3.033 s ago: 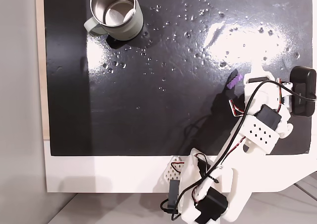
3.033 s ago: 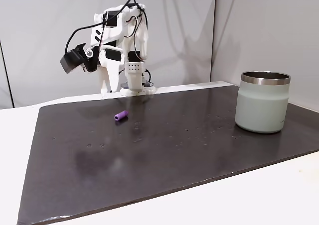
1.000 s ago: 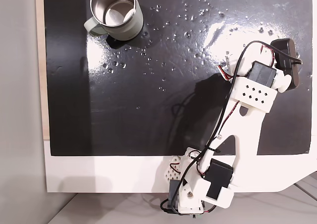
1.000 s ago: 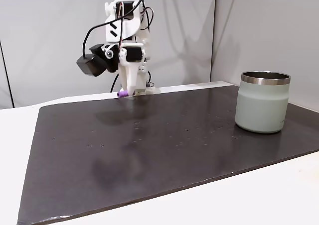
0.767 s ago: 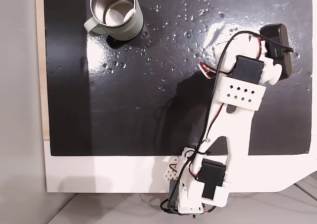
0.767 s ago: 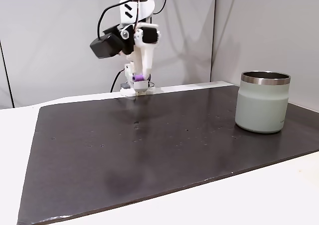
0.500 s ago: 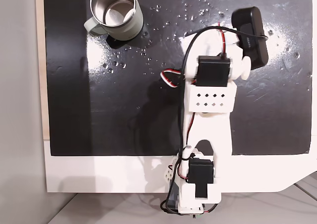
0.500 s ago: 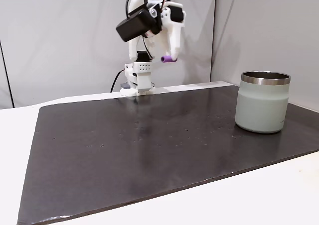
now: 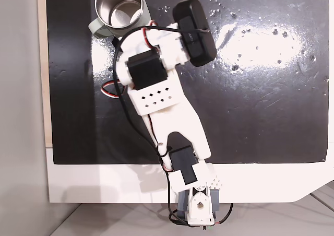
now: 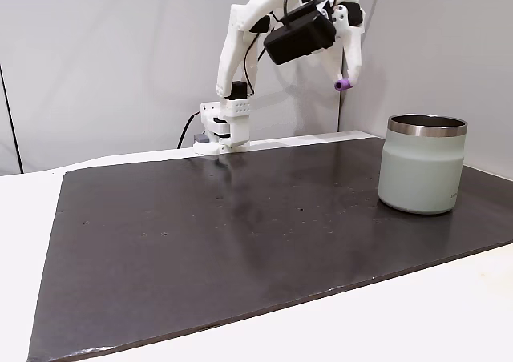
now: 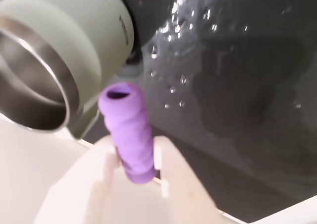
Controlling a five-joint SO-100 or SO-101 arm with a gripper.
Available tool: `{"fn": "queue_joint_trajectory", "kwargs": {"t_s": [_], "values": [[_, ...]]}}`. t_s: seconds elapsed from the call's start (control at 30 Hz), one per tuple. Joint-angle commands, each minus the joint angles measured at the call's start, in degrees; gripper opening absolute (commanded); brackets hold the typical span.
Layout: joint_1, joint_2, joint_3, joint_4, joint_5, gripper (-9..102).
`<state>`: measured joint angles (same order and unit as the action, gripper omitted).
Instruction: Grasp a pengrip and put it in the cup.
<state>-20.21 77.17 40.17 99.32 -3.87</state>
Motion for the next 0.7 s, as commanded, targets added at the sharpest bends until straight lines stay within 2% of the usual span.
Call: {"fn": "queue_joint_trajectory", "kwargs": {"t_s": [0.0, 0.4, 0.67], "values": [[-3.6, -3.34, -9.67, 2.37, 3.25, 0], [-13.01, -21.18, -30.41, 3.16, 4.39, 0], [-17.49, -28.74, -40.34, -0.88, 2.81, 0]]}}
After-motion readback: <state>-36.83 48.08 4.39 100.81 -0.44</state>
